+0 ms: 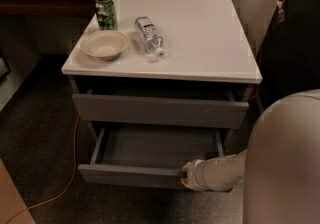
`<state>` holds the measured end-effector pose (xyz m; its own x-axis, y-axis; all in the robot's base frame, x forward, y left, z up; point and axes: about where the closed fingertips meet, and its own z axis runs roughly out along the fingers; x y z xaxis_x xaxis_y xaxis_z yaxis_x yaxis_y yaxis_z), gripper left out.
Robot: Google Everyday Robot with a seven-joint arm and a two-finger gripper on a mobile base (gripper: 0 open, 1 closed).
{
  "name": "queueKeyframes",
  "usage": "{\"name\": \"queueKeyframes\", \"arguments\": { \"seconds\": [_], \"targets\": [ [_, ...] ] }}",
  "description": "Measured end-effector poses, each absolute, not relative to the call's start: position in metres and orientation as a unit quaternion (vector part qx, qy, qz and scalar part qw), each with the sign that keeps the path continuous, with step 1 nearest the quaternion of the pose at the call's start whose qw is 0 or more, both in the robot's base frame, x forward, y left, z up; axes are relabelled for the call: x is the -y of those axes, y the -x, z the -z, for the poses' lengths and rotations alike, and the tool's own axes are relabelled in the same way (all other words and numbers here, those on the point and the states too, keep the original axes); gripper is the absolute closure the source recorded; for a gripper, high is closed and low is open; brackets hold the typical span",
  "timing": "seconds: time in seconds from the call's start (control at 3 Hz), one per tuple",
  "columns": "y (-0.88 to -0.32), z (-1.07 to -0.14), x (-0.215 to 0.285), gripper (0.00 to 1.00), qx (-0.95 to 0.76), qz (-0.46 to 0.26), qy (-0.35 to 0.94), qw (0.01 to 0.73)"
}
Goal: Open middle drawer
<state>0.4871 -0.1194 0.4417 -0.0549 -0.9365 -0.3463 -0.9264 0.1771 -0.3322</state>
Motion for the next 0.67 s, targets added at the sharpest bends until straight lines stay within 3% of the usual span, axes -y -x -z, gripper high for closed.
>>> {"name": "queueKeyframes", "arguments": {
  "seconds": [0.33,0.67],
  "targets": [
    [-0.492,-0.452,0.111,0.07,-0.720,0.006,0.650,0.245],
    [-0.510,-0.487,0.083,0.00,-0.700,-0.005,0.674,0.238]
  ]
}}
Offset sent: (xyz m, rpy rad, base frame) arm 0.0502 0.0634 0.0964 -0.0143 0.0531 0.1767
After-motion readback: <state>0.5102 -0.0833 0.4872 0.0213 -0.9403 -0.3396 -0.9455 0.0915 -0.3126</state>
